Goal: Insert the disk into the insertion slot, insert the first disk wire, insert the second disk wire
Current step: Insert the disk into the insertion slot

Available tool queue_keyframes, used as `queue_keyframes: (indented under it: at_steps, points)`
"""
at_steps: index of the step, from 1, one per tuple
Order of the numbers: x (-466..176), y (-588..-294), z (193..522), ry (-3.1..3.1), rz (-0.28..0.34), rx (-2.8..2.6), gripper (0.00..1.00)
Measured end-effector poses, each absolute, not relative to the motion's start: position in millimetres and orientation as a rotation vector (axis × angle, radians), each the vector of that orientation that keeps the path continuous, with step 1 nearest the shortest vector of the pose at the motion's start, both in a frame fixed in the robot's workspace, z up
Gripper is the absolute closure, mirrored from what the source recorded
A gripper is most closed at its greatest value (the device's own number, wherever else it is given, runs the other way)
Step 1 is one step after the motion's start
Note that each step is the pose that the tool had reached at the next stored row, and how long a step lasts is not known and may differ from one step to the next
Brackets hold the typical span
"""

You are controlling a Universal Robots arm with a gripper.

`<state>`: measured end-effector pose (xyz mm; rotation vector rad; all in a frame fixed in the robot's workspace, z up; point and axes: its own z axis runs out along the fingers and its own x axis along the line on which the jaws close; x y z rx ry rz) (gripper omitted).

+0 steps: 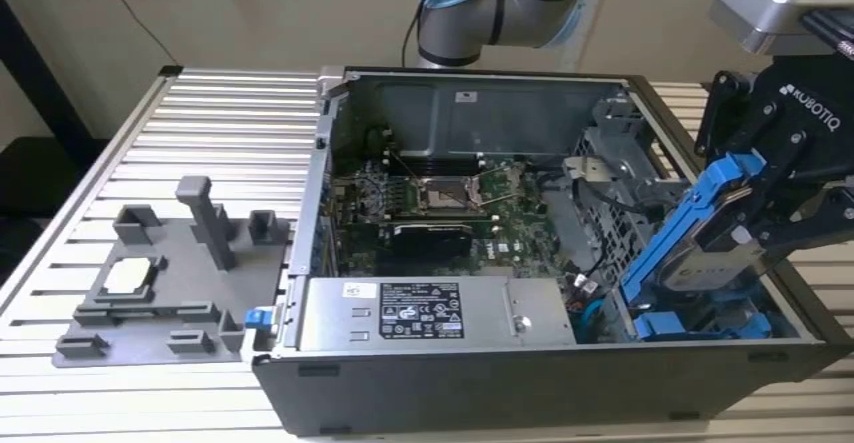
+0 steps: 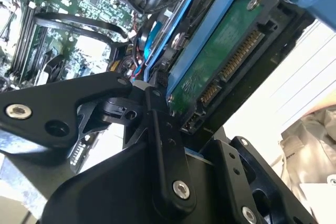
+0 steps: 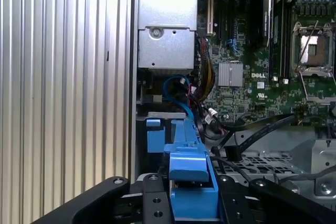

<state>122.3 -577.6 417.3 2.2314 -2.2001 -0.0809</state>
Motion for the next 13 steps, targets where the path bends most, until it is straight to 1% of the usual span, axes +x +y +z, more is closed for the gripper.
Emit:
queue_keyframes:
  at_steps: [13]
  points:
    - [124.3,-578.2,410.8,-2.198,-0.087,2.229,0.67]
